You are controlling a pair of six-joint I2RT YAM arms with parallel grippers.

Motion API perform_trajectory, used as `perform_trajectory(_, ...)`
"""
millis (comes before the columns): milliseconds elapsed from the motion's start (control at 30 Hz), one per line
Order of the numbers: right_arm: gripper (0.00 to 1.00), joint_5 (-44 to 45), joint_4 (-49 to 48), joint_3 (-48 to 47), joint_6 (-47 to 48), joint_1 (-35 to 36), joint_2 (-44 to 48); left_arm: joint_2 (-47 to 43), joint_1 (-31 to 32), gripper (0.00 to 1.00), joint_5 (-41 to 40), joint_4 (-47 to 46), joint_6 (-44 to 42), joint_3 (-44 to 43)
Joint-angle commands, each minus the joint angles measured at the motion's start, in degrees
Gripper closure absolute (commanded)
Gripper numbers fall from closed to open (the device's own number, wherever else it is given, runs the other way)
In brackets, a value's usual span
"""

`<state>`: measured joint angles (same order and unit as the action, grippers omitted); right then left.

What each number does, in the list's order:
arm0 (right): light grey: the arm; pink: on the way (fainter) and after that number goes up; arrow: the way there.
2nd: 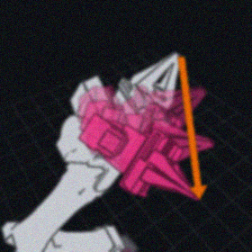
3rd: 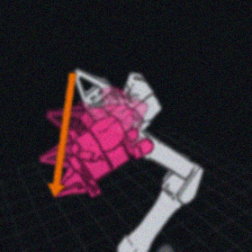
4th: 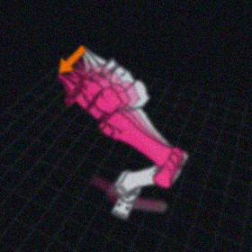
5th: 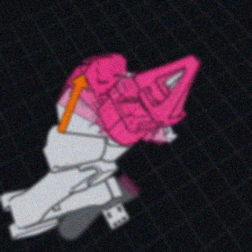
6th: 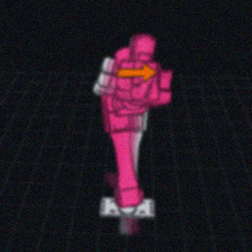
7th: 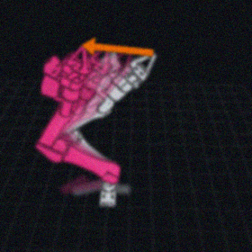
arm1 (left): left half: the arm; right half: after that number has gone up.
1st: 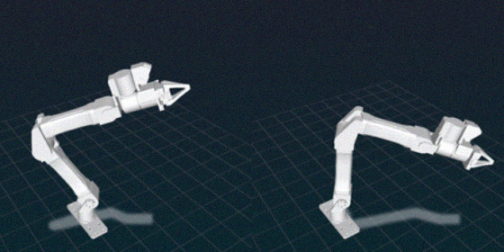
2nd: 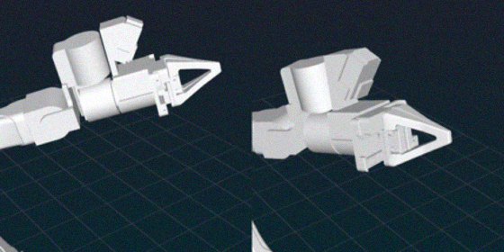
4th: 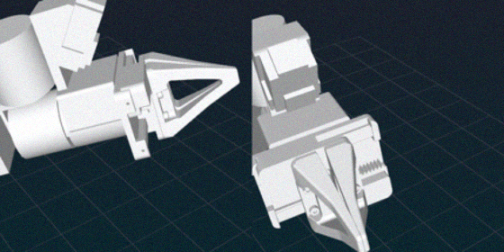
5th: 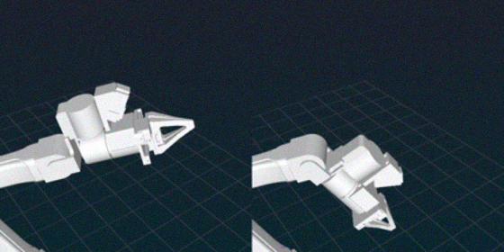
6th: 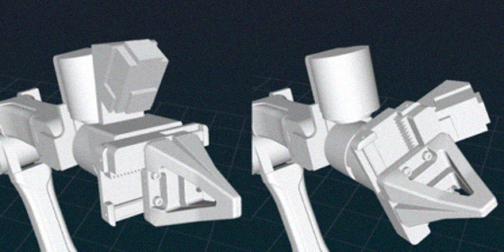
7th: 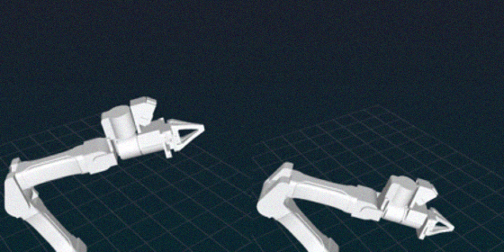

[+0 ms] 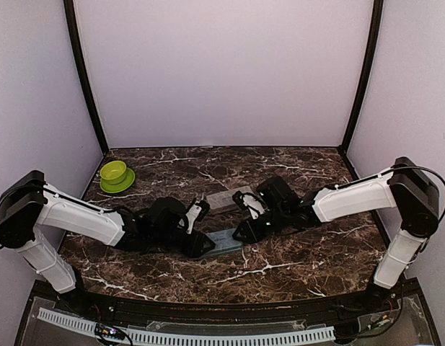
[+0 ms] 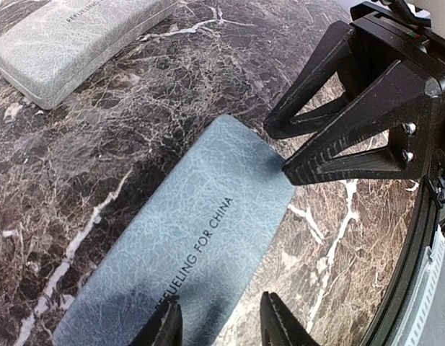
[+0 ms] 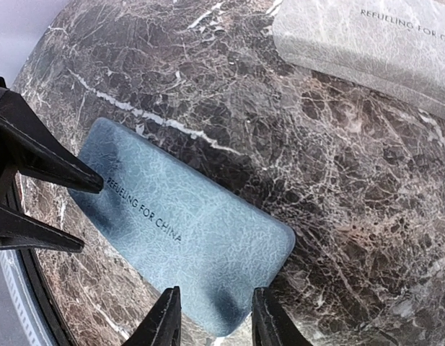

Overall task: Organize the sunglasses
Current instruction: Close the case with sunglasses at the center of the board.

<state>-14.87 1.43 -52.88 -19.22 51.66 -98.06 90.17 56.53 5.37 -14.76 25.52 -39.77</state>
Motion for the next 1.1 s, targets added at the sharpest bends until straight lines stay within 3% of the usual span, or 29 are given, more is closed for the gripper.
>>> perform_trajectory(0,0.66,1.28,0.02,1.14,-0.6,0.43,1.47,-0.88,0.24,0.6,0.33,1.6,-0.8,-0.11)
perform_trajectory(167,0.61,2.26,1.67,1.9,-1.11,0.37,3.34,-3.89,0.24,0.51,-1.93,4.73,-4.42,-1.18)
perform_trajectory(400,0.36,5.67,4.23,4.25,-2.4,0.12,6.32,-7.25,0.03,0.06,-5.96,13.69,-13.12,-5.19)
perform_trajectory(433,0.32,6.12,4.57,4.54,-2.49,-0.01,8.23,-6.45,-0.06,0.04,-5.41,15.4,-14.45,-6.6)
perform_trajectory(733,0.13,6.77,8.03,6.79,-3.28,-2.16,13.06,-4.94,-0.2,0.01,-7.66,24.8,-13.9,-9.13)
perform_trajectory(867,0.12,5.79,8.97,6.74,-2.82,-2.08,11.91,-7.15,-0.2,0.01,-9.28,27.34,-9.81,-5.78)
perform_trajectory(1067,0.17,3.95,6.91,5.85,-2.98,-1.82,8.89,-6.65,-0.24,0.03,-9.66,23.25,-6.59,-0.12)
